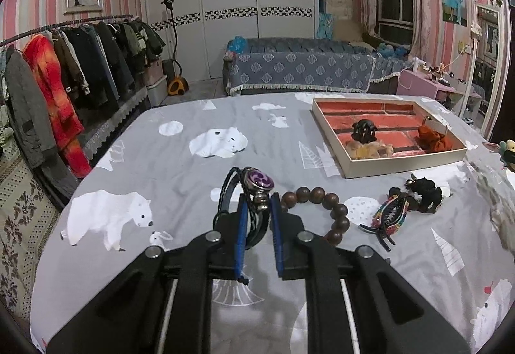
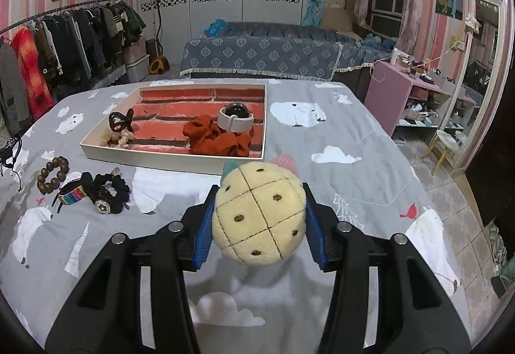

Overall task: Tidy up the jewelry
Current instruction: 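Carry bracelet and pineapple plush over the tray with both tools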

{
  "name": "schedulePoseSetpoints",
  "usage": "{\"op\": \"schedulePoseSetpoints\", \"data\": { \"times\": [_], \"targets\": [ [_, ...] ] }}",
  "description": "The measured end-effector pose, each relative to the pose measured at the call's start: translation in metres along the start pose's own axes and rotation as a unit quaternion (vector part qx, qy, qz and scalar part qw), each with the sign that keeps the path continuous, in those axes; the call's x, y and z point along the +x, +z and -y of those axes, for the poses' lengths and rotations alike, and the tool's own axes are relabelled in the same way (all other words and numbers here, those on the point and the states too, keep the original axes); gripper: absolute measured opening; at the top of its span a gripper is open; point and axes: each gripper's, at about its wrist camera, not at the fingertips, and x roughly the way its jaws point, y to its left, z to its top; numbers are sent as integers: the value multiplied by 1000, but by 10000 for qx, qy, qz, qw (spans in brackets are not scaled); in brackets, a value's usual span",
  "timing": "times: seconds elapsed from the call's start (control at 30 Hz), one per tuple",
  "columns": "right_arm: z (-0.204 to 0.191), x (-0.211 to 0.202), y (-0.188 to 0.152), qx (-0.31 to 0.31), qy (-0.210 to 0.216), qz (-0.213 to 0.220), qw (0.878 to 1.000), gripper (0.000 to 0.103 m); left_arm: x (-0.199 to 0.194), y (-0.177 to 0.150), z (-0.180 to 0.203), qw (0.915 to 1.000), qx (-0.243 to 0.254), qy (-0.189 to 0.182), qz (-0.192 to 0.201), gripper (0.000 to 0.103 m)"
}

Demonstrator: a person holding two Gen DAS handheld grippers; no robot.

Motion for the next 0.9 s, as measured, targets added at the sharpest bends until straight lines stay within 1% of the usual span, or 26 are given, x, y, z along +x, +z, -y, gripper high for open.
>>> {"op": "schedulePoseSetpoints", "data": {
  "times": [0.27,0.47,0.7,0.9],
  "targets": [
    [3,-15,1,33,-36,120,9999,49,-12,4,1,9999,17,21,114,14],
    [0,-19,9,17,-4,234,9997,49,-15,15,6,9998,40,8,214,14],
    [-10,-17,33,-39,134,455,9989,49,-7,41,23,9991,188,-106,356,14],
    [-24,-5,59,-152,264,604,9977,49,11,70,44,9982,239,-294,466,14]
  ]
}}
